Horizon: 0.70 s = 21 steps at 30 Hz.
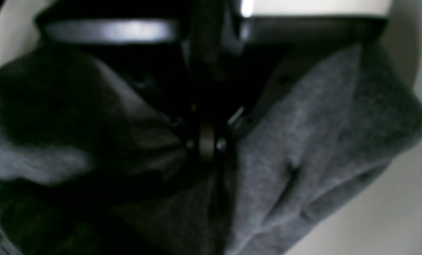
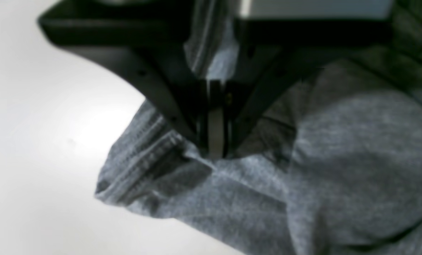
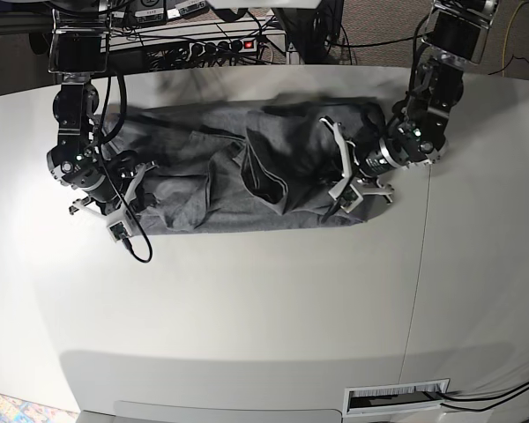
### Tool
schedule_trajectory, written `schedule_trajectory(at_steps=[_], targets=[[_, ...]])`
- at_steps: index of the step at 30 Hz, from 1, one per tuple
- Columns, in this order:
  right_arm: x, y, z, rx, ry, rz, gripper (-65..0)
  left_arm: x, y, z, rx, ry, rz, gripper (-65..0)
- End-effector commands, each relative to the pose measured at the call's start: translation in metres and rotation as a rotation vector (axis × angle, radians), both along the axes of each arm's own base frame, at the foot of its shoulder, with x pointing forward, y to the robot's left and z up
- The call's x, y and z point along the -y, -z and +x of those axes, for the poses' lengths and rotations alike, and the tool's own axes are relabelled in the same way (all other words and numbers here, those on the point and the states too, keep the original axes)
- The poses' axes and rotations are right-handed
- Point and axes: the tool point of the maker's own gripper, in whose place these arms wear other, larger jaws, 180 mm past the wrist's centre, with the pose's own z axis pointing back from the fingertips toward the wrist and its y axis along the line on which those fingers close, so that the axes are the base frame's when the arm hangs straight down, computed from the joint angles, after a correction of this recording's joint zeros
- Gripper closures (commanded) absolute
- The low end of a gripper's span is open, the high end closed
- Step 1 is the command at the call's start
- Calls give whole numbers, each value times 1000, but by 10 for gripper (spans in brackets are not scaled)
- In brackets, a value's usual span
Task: Fold the T-shirt properly
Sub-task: 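Lay the folded end onto the strip and release with the left gripper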
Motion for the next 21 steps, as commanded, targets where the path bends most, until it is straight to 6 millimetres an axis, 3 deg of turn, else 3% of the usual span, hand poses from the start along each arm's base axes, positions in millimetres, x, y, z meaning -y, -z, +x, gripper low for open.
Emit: schedule_trajectory(at_steps=[1,9,12,15,21], targets=[[4,-7,3,1,-1,-8,0,-42,31,-6,-72,-41,208,0],[-37,-30,0,-13,-27,220,0,-78,39,-4,-69,-61,256,0],[-49,-44,-1,-11,-56,252,-93,-82,35,1,-61,-65,262,0],[-52,-54,-4,-16,-80,221,-162,-80,28,10,-70,-77,237,0],[-47,-54,-9,-48,-80,180,-162,-76,9,20,-145,-75,210,0]])
